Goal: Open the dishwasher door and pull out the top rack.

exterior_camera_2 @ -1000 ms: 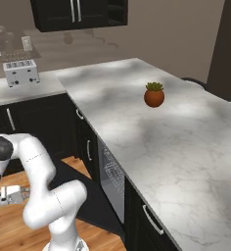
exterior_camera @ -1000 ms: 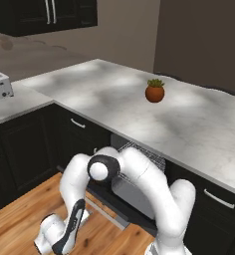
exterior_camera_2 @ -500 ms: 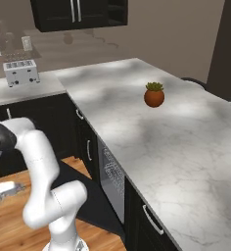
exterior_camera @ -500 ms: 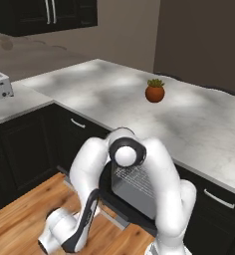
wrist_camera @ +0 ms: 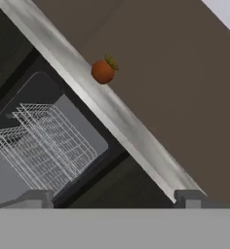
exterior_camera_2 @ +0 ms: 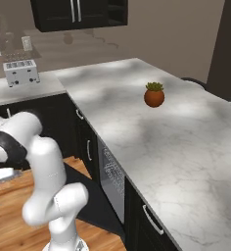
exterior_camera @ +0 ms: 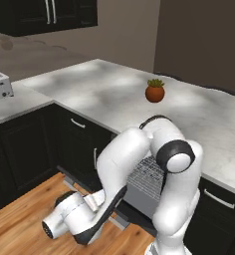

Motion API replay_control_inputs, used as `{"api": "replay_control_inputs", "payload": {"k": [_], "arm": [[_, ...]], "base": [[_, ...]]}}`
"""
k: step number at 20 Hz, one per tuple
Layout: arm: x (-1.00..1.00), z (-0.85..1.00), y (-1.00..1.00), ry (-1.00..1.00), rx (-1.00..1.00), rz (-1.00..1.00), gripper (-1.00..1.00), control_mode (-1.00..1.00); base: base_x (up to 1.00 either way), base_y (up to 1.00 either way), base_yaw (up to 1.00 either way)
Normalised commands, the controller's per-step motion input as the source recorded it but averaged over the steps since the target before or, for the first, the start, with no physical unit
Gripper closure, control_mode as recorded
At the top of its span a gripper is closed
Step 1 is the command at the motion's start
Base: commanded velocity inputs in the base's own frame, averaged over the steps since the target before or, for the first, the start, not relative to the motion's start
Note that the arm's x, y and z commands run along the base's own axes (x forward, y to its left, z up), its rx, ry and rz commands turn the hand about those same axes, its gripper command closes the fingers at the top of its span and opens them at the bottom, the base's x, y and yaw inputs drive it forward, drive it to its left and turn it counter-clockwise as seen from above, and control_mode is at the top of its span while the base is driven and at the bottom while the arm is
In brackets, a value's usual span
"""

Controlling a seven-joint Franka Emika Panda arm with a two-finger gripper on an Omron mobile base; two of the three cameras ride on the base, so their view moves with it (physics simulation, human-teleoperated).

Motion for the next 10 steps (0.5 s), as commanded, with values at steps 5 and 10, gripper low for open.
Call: {"api": "replay_control_inputs", "payload": {"k": [5, 10], "arm": [[0.00, 1.00, -0.18, 0.03, 0.02, 0.00, -1.00, -1.00], [0.02, 0.70, -0.27, 0.19, 0.00, 0.00, -1.00, -1.00]], "base": [[0.00, 0.00, 0.00], [0.00, 0.00, 0.00]]}}
